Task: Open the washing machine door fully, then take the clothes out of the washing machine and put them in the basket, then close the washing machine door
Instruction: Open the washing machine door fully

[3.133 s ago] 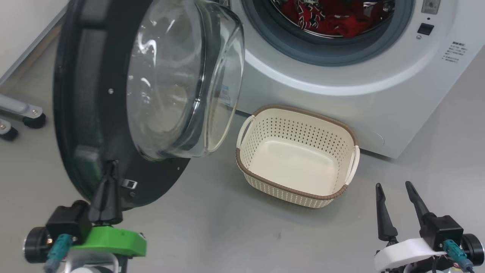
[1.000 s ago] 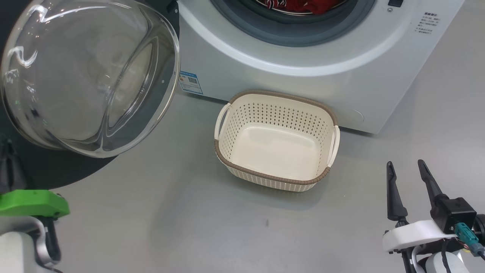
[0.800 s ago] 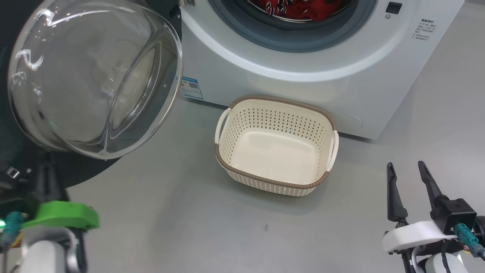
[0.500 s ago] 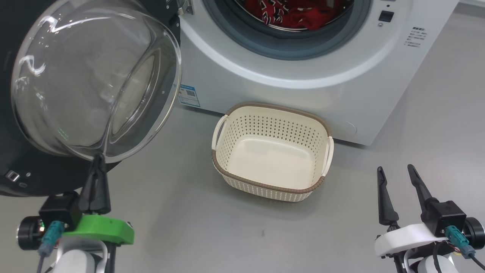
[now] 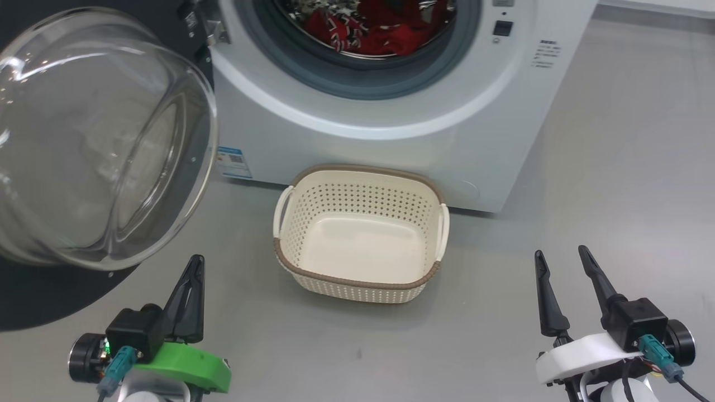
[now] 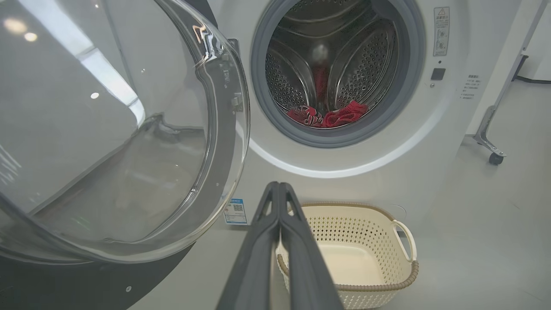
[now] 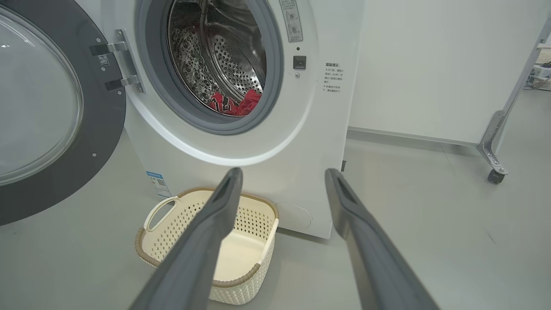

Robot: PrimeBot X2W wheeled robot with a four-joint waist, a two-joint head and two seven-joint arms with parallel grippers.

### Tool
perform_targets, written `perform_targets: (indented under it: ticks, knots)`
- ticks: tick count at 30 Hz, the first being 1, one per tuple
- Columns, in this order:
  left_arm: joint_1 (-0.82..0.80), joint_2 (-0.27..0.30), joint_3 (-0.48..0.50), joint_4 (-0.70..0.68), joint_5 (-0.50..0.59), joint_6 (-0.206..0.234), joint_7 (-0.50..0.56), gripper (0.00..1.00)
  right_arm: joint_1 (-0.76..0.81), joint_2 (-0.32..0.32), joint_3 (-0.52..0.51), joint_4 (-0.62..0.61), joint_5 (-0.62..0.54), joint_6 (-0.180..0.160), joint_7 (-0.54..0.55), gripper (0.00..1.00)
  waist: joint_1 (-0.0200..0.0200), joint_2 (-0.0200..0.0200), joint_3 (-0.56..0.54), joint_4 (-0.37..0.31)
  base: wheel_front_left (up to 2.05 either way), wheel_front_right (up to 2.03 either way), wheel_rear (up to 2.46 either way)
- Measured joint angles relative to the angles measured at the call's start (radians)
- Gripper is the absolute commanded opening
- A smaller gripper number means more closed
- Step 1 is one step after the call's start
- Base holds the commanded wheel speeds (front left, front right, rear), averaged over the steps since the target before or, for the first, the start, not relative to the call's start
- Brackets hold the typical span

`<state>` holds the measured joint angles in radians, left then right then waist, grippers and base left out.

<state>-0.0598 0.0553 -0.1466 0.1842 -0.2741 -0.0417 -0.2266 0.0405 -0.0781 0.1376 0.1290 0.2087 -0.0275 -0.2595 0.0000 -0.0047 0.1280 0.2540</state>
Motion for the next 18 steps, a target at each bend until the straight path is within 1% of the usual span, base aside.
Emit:
perform_targets:
  ticks: [4, 6, 7, 9, 10, 11, 12, 13, 14, 15, 16, 18]
  knots:
    - [0.010, 0.000, 0.002, -0.001, 0.000, 0.006, 0.007, 0.00, 0.000, 0.004, 0.006, -0.001, 0.000, 0.000, 0.000, 1.00, 0.0000, 0.0000, -0.011, -0.054, 0.00, 0.00, 0.00]
    - [0.011, 0.000, 0.006, -0.002, 0.000, 0.012, 0.011, 0.25, 0.000, 0.006, 0.008, -0.001, 0.000, 0.002, 0.000, 1.00, 0.0000, 0.0000, -0.016, -0.076, 0.00, 0.00, 0.00]
    - [0.014, 0.000, 0.008, -0.004, 0.000, 0.012, 0.012, 0.36, 0.000, 0.007, 0.010, -0.002, 0.000, 0.003, 0.000, 1.00, 0.0000, 0.0000, -0.018, -0.087, 0.00, 0.00, 0.00]
    - [0.024, 0.000, 0.011, -0.005, 0.000, 0.019, 0.019, 0.52, 0.000, 0.008, 0.014, -0.005, 0.000, 0.003, 0.000, 1.00, 0.0000, 0.0000, -0.022, -0.109, 0.00, 0.00, 0.00]
    - [0.028, 0.000, 0.013, -0.005, 0.000, 0.022, 0.019, 0.79, 0.000, 0.009, 0.014, -0.006, 0.000, 0.004, 0.000, 1.00, 0.0000, 0.0000, -0.024, -0.120, 0.00, 0.00, 0.00]
    - [0.031, 0.000, 0.015, -0.006, 0.000, 0.026, 0.019, 0.86, 0.000, 0.009, 0.015, -0.007, 0.000, 0.007, 0.000, 1.00, 0.0000, 0.0000, -0.026, -0.130, 0.00, 0.00, 0.00]
    - [0.032, 0.000, 0.016, -0.007, 0.000, 0.028, 0.019, 0.85, 0.000, 0.009, 0.015, -0.010, 0.000, 0.007, 0.000, 1.00, 0.0000, 0.0000, -0.028, -0.141, 0.00, 0.00, 0.00]
    - [0.033, 0.000, 0.017, -0.009, 0.000, 0.028, 0.019, 0.89, 0.000, 0.009, 0.015, -0.013, 0.000, 0.007, 0.000, 1.00, 0.0000, 0.0000, -0.029, -0.151, 0.00, 0.00, 0.00]
    - [0.034, 0.000, 0.017, -0.010, 0.000, 0.029, 0.019, 0.96, 0.000, 0.009, 0.015, -0.015, 0.000, 0.007, 0.000, 1.00, 0.0000, 0.0000, -0.031, -0.161, 0.00, 0.00, 0.00]
    - [0.035, 0.000, 0.017, -0.011, 0.000, 0.032, 0.019, 0.96, 0.000, 0.009, 0.014, -0.017, 0.000, 0.007, 0.000, 1.00, 0.0000, 0.0000, -0.033, -0.171, 0.00, 0.00, 0.00]
    - [0.036, 0.000, 0.018, -0.012, 0.000, 0.038, 0.021, 1.00, 0.000, 0.009, 0.014, -0.019, 0.000, 0.007, 0.000, 1.00, 0.0000, 0.0000, -0.034, -0.180, 0.00, 0.00, 0.00]
    - [0.040, 0.000, 0.019, -0.015, 0.000, 0.044, 0.023, 1.00, 0.001, 0.010, 0.011, -0.023, 0.000, 0.007, 0.000, 1.00, 0.0000, 0.0000, -0.037, -0.197, 0.00, 0.00, 0.00]
